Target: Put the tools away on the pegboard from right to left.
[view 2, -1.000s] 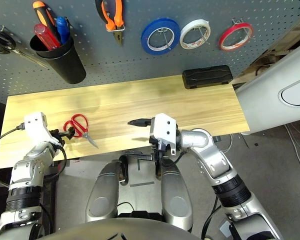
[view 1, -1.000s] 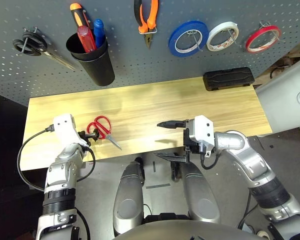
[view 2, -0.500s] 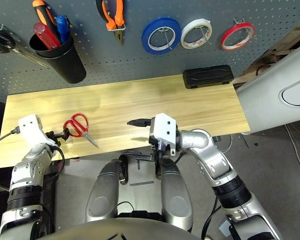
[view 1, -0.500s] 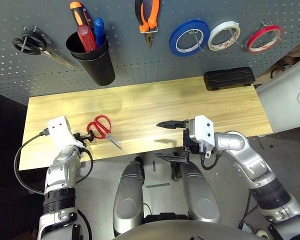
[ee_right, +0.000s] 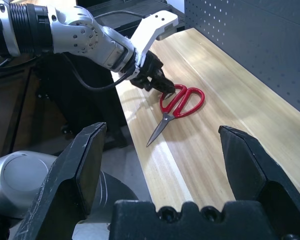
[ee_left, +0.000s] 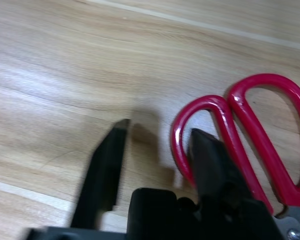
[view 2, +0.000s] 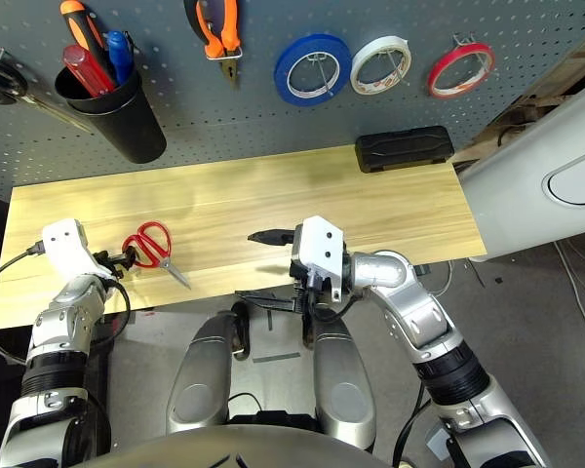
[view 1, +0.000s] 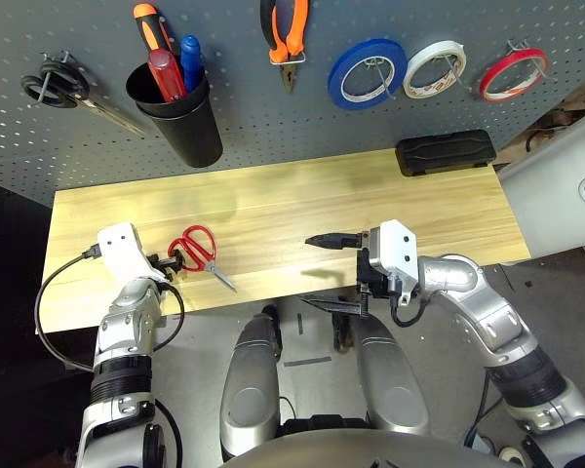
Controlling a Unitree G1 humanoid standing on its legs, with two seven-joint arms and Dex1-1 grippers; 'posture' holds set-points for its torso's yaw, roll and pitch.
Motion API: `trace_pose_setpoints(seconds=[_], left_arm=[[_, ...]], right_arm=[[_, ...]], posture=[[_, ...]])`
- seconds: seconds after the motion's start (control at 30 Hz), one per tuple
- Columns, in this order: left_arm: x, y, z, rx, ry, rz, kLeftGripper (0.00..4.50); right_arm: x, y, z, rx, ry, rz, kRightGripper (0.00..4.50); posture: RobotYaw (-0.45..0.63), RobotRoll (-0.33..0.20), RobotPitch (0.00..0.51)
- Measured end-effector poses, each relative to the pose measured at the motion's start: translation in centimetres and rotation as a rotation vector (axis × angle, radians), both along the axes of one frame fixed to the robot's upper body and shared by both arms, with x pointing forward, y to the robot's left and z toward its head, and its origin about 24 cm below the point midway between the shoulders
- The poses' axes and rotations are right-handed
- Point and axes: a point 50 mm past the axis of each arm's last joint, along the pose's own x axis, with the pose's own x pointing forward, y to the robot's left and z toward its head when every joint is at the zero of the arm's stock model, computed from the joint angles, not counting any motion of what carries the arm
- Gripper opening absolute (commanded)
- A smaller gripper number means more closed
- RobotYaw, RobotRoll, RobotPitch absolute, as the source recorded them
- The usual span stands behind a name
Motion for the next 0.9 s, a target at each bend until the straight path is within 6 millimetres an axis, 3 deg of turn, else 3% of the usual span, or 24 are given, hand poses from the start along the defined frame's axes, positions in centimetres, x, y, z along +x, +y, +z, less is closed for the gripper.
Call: trace_pose_setpoints(seconds=[0.13,0.5,0.67,0.9], left_arm=[[0.0,-0.2,0.0,-0.003,-0.001,-0.004,0.05],[0.3,-0.3,0.3,-0.004,-0.013,-0.014,0.02],[0.7,-0.4,2.2,0.021,-0.082,-0.058,0.02],[-0.8,-0.1,3.9,0.042,-0.132,-0.067,0.02]], right_arm=[[0.1,-0.1,0.1,0.004,-0.002,-0.002,4.50],[0.5,-0.3,0.4,0.006,-0.016,-0.014,4.50],[0.9,-0.6,0.1,-0.003,-0.015,-0.024,4.50],[2.1,-1.6,0.5,-0.006,-0.036,-0.054,4.50]], posture=[[-0.01,0.000,0.368],[0.00,0.000,0.354],[0.03,0.000,0.327],[0.05,0.000,0.277]])
